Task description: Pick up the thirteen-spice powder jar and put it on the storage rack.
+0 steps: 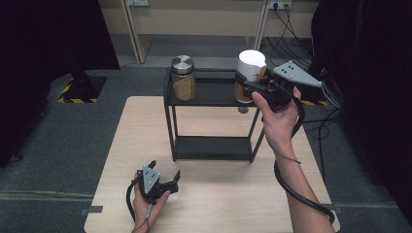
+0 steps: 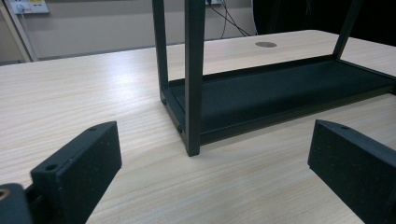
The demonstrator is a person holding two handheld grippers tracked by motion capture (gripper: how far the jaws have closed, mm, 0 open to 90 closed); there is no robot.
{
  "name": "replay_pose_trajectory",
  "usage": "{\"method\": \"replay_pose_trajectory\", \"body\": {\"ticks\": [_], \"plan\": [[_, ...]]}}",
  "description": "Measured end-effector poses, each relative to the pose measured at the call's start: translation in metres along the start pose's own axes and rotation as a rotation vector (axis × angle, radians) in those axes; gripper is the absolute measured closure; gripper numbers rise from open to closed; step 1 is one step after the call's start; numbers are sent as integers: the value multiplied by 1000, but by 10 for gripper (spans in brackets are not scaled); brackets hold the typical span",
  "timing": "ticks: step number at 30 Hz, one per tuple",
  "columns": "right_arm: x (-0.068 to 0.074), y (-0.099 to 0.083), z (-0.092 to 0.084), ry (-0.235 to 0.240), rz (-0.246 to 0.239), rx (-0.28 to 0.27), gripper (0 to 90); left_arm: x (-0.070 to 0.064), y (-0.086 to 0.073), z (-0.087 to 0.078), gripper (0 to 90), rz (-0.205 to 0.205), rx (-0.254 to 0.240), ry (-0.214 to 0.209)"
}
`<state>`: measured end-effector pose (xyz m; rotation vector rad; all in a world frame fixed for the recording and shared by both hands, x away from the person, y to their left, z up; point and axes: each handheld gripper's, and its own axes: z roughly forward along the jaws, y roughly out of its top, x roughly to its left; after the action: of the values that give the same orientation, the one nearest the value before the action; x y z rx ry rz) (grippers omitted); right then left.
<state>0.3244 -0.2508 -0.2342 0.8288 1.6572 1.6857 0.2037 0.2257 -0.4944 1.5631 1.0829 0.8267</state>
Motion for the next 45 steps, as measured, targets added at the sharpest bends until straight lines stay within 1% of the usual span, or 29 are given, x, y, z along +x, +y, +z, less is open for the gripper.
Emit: {"method": "replay_pose_trajectory", "body": {"ticks": [2,4,6,7,12,18,22,28,36,45], "plan": [[0,-1,-2,10,5,-16,171,0,0,0,20,-1,0,1],[0,0,-4,16,2,-20,108,0,0,0,20,1,1,1],[4,0,-6,-3,-1,-30,28,0,0,0,20,4,1,1],[6,-1,-7,-11,-1,-35,15,-1,0,0,20,5,1,2],[4,-3,-14,1,-12,-56,15,-1,0,0,20,6,2,2],[2,-9,-25,14,-13,-64,14,0,0,0,20,0,-1,0],[2,-11,-33,21,-21,-67,13,-1,0,0,20,6,0,2],[4,-15,-44,27,-31,-72,13,-1,0,0,20,8,0,4],[9,-19,-54,24,-45,-73,13,-1,0,0,20,8,0,4],[14,-32,-66,28,-65,-61,13,-1,0,0,20,9,-1,5]]}}
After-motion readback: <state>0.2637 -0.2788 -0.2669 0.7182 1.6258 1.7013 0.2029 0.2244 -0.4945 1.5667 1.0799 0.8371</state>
